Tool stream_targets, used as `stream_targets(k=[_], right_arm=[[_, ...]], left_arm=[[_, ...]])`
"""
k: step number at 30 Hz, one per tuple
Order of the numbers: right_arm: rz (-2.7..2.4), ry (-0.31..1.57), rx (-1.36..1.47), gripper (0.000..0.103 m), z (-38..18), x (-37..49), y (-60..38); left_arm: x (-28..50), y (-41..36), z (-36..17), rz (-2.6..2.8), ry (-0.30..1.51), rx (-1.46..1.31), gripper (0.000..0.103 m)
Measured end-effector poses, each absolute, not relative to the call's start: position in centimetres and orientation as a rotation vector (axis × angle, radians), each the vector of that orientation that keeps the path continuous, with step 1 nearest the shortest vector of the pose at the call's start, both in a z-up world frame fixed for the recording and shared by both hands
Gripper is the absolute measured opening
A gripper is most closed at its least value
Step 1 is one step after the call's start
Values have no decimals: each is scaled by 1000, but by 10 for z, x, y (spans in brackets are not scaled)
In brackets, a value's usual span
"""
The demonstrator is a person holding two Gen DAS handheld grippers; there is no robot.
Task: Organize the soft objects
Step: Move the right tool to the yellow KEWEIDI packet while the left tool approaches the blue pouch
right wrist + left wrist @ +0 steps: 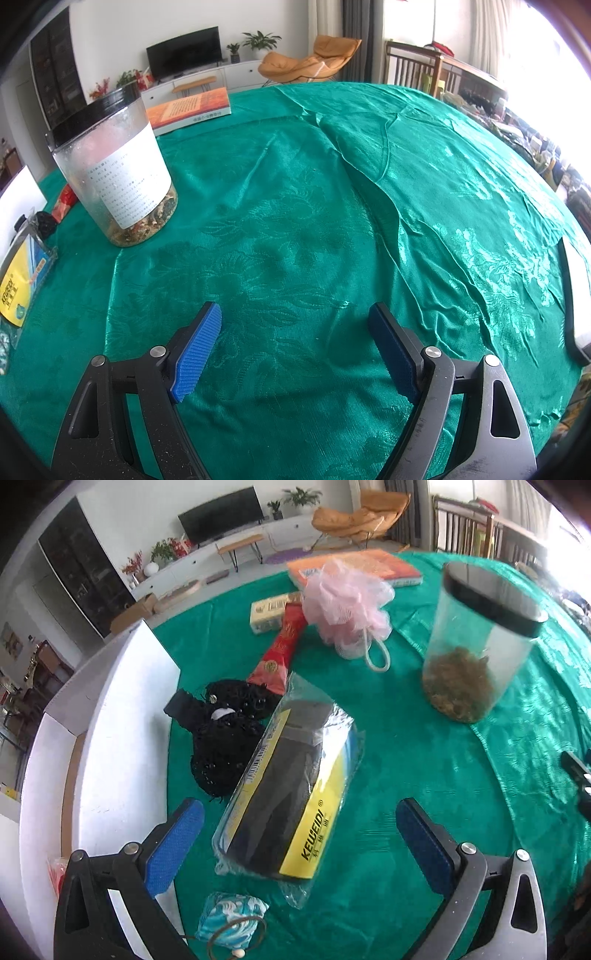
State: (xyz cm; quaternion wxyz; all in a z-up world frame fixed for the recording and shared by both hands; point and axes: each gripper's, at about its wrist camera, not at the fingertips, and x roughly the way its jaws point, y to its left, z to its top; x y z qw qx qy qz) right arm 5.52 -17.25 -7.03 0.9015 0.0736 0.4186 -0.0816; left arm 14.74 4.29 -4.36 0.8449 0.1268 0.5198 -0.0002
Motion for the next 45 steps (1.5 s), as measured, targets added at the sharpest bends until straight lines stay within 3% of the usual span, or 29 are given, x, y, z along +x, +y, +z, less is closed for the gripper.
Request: stream_targets(k=[3,4,5,6,7,12,14,16,25,27,36,45], right_arm=[[-188,795,245,84,-60,43,-188],[-191,775,276,84,-58,40,-193],[-196,764,306,84,-57,38,-198],[-201,763,331,84,-58,38,-203],[-208,770,352,84,-60,39,-206],[-218,792,443,84,-68,40,-220],[-224,778,464,84,-67,36,-223],[-213,768,503,84,-68,32,-230],[78,758,757,85,-73,25,-231],[214,788,734,85,-67,22,-205],[380,896,227,84,-49,3,-72],[280,840,358,85,-45,4,-121]], left_arm=[[167,42,-69,13,1173,305,100],[169,42,-73,8,1182,300,83],[167,41,-72,23,1166,298,77],[163,40,-68,15,1148,285,64],[157,37,-64,-30,1159,247,63],[103,-12,-50,-377,1158,86,65],[91,-33,-46,-489,1123,68,70],[86,-39,-41,-489,1084,62,81],[96,72,21,-292,959,-106,86],[94,94,32,-235,932,-72,91],[61,120,30,-146,904,110,91],[43,97,7,-173,947,188,91]])
